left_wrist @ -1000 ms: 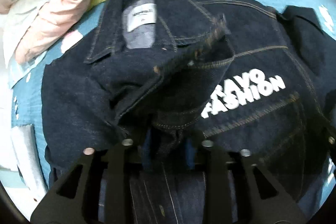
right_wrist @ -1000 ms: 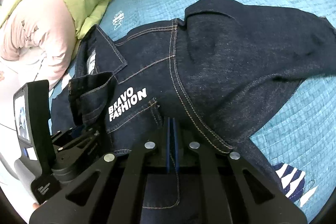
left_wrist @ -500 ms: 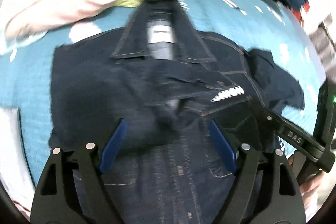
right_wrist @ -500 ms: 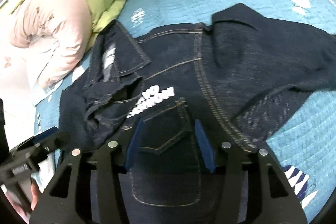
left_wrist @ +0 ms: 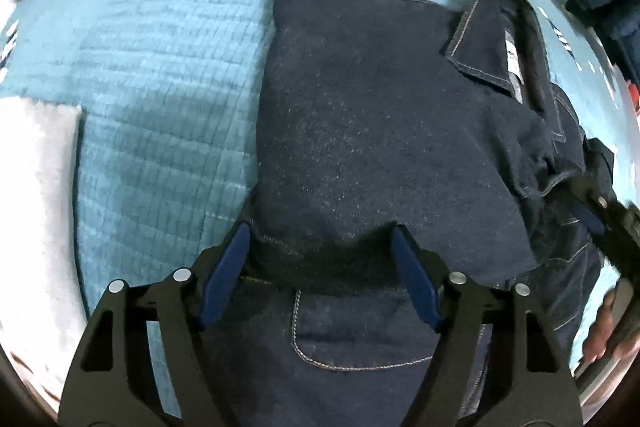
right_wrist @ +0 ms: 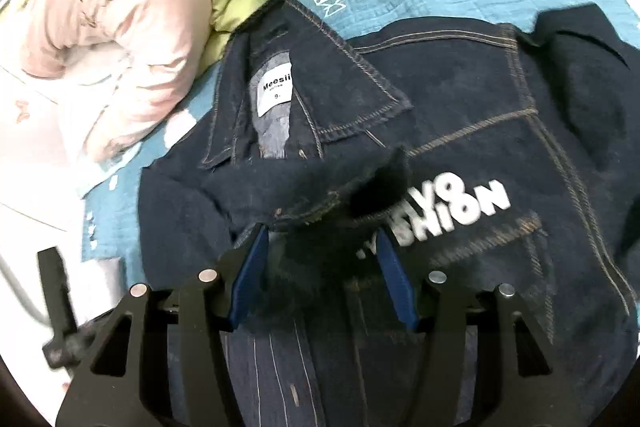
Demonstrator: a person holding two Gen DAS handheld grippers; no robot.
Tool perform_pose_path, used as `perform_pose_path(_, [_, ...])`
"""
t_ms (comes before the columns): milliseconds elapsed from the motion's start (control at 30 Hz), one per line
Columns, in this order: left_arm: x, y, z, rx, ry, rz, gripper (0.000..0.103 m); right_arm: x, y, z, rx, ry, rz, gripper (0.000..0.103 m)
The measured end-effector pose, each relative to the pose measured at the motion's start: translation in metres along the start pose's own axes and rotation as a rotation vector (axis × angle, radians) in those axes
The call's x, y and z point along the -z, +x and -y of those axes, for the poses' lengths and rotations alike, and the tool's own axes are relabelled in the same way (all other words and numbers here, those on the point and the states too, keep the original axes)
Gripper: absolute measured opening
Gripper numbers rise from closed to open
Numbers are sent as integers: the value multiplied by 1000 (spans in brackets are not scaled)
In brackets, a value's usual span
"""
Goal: Fold large clothes
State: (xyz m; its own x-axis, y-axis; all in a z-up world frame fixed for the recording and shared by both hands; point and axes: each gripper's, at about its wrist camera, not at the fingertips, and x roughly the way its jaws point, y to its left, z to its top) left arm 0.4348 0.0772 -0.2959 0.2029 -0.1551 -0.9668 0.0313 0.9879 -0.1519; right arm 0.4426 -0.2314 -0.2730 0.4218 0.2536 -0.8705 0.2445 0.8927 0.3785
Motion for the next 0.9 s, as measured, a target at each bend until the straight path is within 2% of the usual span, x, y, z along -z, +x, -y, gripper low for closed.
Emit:
perform_pose_path(33, [1, -1, 2, -11, 14, 9, 71, 0, 2, -6, 41, -31, 1, 24])
perform_pose_path(100, [4, -1, 4, -23, 35, 18, 71, 2, -1, -14, 77, -69, 9, 19])
perform_pose_path(200, [8, -2, 1, -4, 27, 21, 70, 7, -8, -1, 53, -54, -3, 9])
perform_pose_path(333, [13, -3, 0, 9, 14, 22, 70, 3, -25, 22, -83, 47, -11, 8])
perform_pose_path(533, [12, -2, 1, -4, 10, 17, 69, 4, -39, 12, -53, -28, -41, 6])
perform_pose_path(633, [10, -4, -3, 0, 6, 13, 67, 25, -33, 38, -59, -6, -94, 6])
perform_pose_path(767, [10, -3, -4, -5, 3, 12, 61, 47, -31, 69, -104, 96, -126, 8])
perform_pose_path(833, [11, -4, -4, -7, 3, 17, 60, 47, -43, 61, -42, 55, -114, 8])
perform_pose_path(900, [11, -4, -4, -10, 1, 21, 60, 44, -60, 54, 89, -5, -62, 6])
